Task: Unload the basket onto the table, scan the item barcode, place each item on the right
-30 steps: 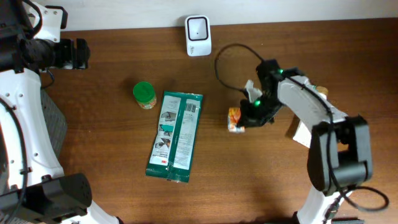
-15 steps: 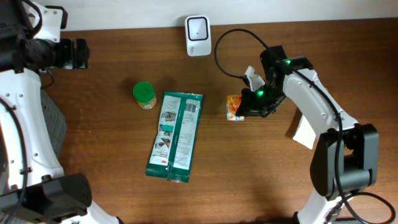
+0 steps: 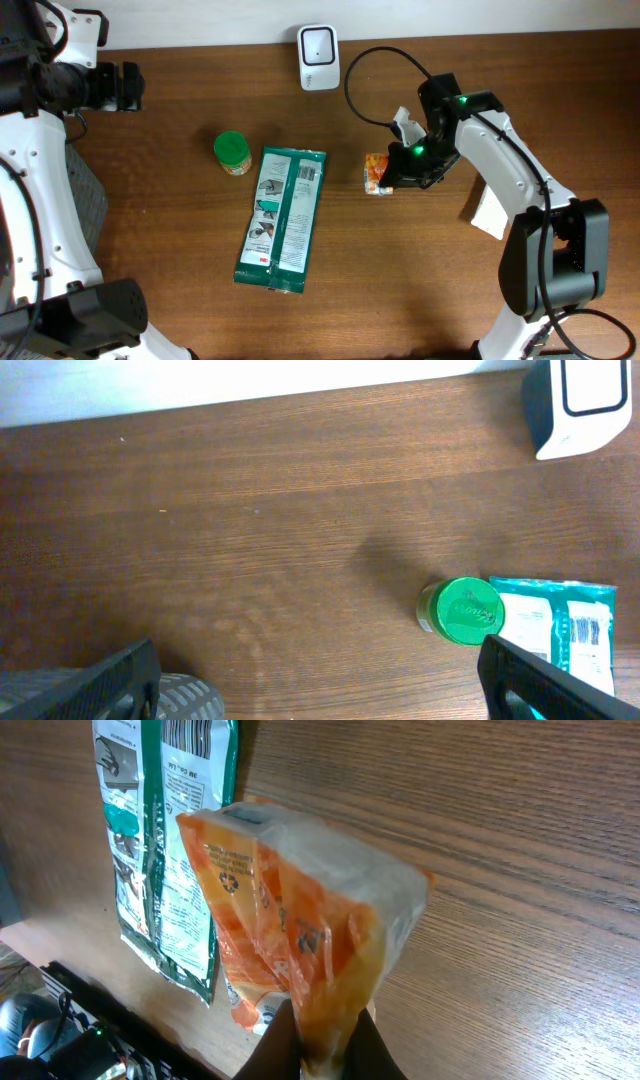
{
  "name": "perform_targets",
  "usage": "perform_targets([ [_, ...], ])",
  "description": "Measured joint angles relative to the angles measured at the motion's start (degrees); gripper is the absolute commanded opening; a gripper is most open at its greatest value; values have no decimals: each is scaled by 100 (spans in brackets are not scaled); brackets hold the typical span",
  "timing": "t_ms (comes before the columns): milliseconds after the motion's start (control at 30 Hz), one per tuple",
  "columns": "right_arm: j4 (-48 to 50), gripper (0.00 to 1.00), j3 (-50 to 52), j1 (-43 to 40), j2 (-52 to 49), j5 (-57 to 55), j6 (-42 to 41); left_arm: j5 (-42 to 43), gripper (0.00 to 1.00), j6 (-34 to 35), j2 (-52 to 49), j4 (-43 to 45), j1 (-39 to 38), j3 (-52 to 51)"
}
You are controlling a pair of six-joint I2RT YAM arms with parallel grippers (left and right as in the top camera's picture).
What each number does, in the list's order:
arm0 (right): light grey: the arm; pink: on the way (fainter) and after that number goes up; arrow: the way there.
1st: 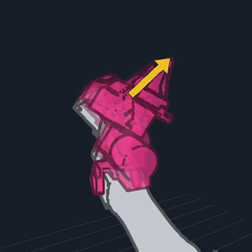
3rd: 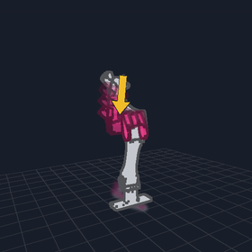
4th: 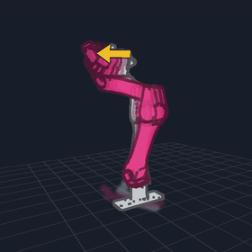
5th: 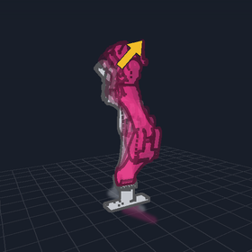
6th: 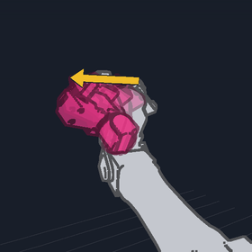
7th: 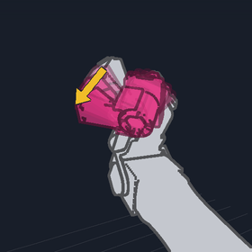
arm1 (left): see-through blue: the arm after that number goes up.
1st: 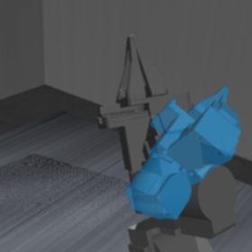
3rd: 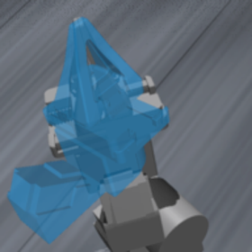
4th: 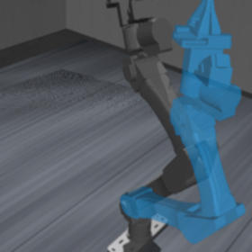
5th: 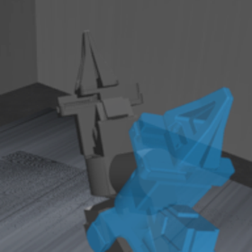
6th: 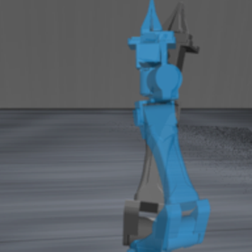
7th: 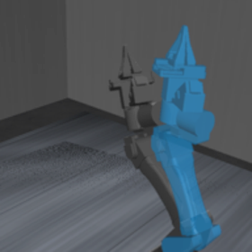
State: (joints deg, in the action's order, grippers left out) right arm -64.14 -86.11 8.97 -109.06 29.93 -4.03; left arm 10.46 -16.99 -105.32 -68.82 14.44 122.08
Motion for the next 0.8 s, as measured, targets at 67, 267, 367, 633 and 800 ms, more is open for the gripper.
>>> perform_targets([
  [67, -22, 4, 0, 0, 0, 0, 0, 0, 99, 0, -2, 0, 0, 0],
  [267, -59, 4, 0, -4, 0, 339, 424, 0, 99, 0, 0, 2, 0, 0],
  [367, -63, 4, 0, -7, 0, 1010, 909, 0, 99, 0, 0, 2, 0, 0],
  [633, -177, 4, -197, -11, 0, 3126, 1676, 0, 99, 0, 0, 2, 0, 0],
  [800, -813, 4, -946, -11, 2, 4072, 1775, -2, 99, 0, -2, 0, 0, 0],
])
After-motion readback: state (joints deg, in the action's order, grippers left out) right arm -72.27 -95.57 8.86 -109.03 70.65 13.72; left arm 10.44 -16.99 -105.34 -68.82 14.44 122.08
